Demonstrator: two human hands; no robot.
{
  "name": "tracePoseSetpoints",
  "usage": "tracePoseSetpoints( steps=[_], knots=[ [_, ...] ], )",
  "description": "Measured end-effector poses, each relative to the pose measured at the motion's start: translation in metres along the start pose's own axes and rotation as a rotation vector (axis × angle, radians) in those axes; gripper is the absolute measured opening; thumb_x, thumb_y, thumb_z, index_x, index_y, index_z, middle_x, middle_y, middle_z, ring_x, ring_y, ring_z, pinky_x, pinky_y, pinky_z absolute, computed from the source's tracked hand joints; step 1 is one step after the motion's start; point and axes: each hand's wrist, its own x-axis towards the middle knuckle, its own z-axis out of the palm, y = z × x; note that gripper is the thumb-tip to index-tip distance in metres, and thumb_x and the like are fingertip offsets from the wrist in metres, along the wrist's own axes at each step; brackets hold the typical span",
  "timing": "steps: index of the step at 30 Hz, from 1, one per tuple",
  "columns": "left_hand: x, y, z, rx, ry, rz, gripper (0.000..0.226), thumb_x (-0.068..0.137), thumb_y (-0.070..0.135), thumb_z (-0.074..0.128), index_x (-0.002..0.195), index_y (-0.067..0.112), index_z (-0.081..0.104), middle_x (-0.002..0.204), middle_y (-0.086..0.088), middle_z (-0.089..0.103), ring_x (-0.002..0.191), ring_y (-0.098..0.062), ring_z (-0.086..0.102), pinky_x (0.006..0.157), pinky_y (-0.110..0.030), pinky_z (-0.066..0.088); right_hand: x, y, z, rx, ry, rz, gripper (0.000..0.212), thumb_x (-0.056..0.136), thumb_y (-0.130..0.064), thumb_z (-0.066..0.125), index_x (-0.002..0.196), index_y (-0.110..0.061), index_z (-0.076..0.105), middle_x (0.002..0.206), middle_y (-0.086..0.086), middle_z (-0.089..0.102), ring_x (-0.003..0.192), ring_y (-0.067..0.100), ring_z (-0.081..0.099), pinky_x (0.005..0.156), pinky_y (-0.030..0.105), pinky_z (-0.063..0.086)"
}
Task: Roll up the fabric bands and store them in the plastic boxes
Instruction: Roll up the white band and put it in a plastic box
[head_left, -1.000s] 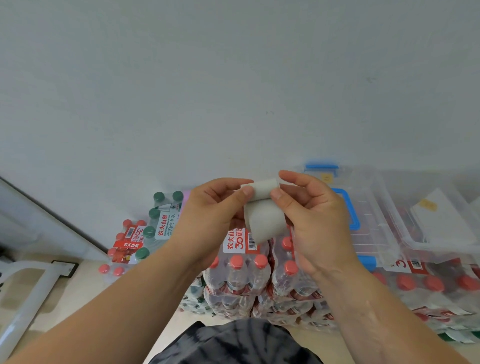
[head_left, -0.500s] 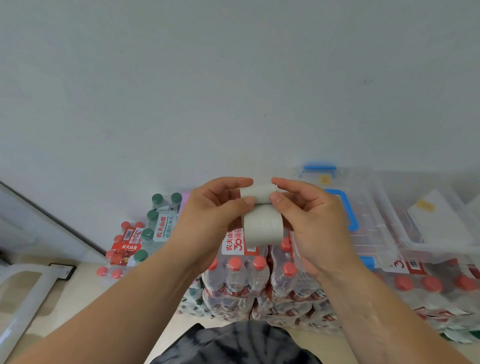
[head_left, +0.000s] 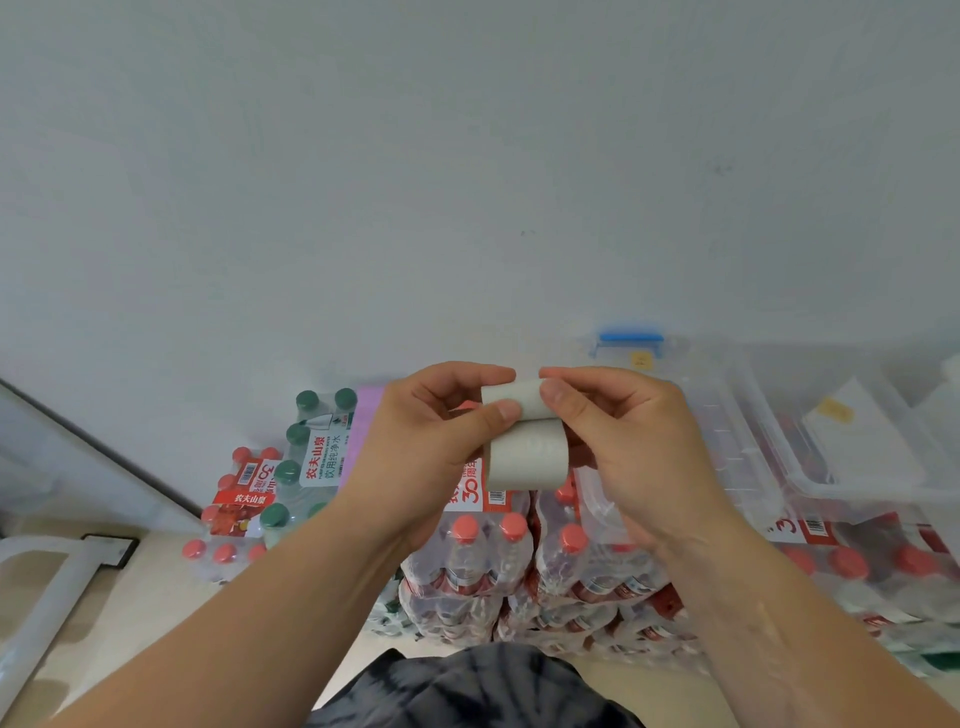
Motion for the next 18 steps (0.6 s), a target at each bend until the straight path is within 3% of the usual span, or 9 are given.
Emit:
tracePoseSetpoints(
  steps=[3, 8, 11, 15, 18],
  knots=[
    [0.001, 0.001, -0.008, -0.002, -0.054, -0.041, 0.025, 0.075, 0.000, 0.079, 0.090, 0.020, 0.076, 0.095, -0.011, 0.073, 0.081, -0.023, 0.068, 0.065, -0.031, 0.057, 0.000, 0.002, 0.002, -0.021, -0.014, -0.013, 0.017, 0.084, -0.014, 0.075, 0.099, -0.022, 0.079, 0.090, 0.007, 0.077, 0.087, 0.023, 0.075, 0.071, 0.040, 0.063],
    [0.005, 0.002, -0.019, -0.026, -0.055, -0.148, 0.012, 0.095, 0.010, 0.062, 0.103, 0.007, 0.070, 0.098, -0.015, 0.072, 0.081, -0.026, 0.073, 0.068, -0.037, 0.061, 0.001, 0.003, 0.011, -0.042, -0.063, -0.031, 0.029, 0.084, -0.003, 0.074, 0.096, -0.029, 0.078, 0.085, 0.002, 0.075, 0.083, 0.015, 0.074, 0.071, 0.029, 0.062],
    [0.012, 0.002, -0.027, -0.022, -0.030, -0.147, 0.011, 0.091, 0.006, 0.065, 0.098, 0.008, 0.073, 0.092, -0.013, 0.075, 0.079, -0.025, 0.073, 0.066, -0.035, 0.061, 0.002, 0.006, 0.018, -0.076, -0.064, -0.015, 0.030, 0.084, -0.006, 0.074, 0.096, -0.034, 0.078, 0.091, -0.001, 0.077, 0.087, 0.013, 0.074, 0.073, 0.028, 0.061],
    [0.020, -0.001, -0.041, -0.028, -0.012, -0.095, 0.016, 0.085, 0.002, 0.071, 0.092, 0.015, 0.077, 0.093, -0.018, 0.075, 0.083, -0.029, 0.070, 0.075, -0.041, 0.058, 0.005, 0.007, 0.031, -0.030, -0.040, 0.071, 0.030, 0.080, -0.029, 0.071, 0.109, -0.024, 0.075, 0.098, 0.000, 0.077, 0.092, 0.021, 0.076, 0.074, 0.036, 0.063],
    [0.027, -0.003, -0.054, -0.024, -0.017, -0.093, 0.019, 0.081, -0.001, 0.072, 0.086, 0.017, 0.077, 0.092, -0.013, 0.075, 0.082, -0.027, 0.071, 0.075, -0.041, 0.058, 0.012, 0.008, 0.043, -0.084, -0.018, 0.085, 0.020, 0.088, -0.020, 0.070, 0.108, -0.017, 0.075, 0.094, 0.005, 0.078, 0.085, 0.023, 0.077, 0.062, 0.035, 0.063]
  ],
)
